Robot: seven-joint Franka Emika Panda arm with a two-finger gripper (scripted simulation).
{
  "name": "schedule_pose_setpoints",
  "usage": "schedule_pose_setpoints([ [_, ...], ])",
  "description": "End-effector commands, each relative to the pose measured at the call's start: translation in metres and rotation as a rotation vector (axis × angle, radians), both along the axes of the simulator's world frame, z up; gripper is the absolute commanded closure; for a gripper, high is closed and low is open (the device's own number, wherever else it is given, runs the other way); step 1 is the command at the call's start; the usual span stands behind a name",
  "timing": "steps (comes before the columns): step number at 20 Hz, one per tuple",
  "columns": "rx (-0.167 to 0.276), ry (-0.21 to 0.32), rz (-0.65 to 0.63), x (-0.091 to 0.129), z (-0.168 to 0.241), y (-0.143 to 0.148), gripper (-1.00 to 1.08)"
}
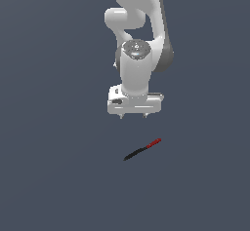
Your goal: Pick up the object and move it to a goal position.
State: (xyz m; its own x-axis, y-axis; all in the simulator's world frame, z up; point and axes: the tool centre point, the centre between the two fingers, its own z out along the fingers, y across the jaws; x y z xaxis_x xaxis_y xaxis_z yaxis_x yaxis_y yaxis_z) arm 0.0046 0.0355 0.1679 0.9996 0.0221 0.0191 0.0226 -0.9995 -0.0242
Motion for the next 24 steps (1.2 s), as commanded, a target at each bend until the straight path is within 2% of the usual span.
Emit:
schedule_pose_setpoints([
  [1,0.0,0.0,0.0,0.0,0.0,0.0,-0.92],
  [15,0.013,0.008,-0.005,0.001,-0.004,0.015,-0.92],
  [24,0.015,0.013,-0.09,0.009,-0.011,0.017,-0.92],
])
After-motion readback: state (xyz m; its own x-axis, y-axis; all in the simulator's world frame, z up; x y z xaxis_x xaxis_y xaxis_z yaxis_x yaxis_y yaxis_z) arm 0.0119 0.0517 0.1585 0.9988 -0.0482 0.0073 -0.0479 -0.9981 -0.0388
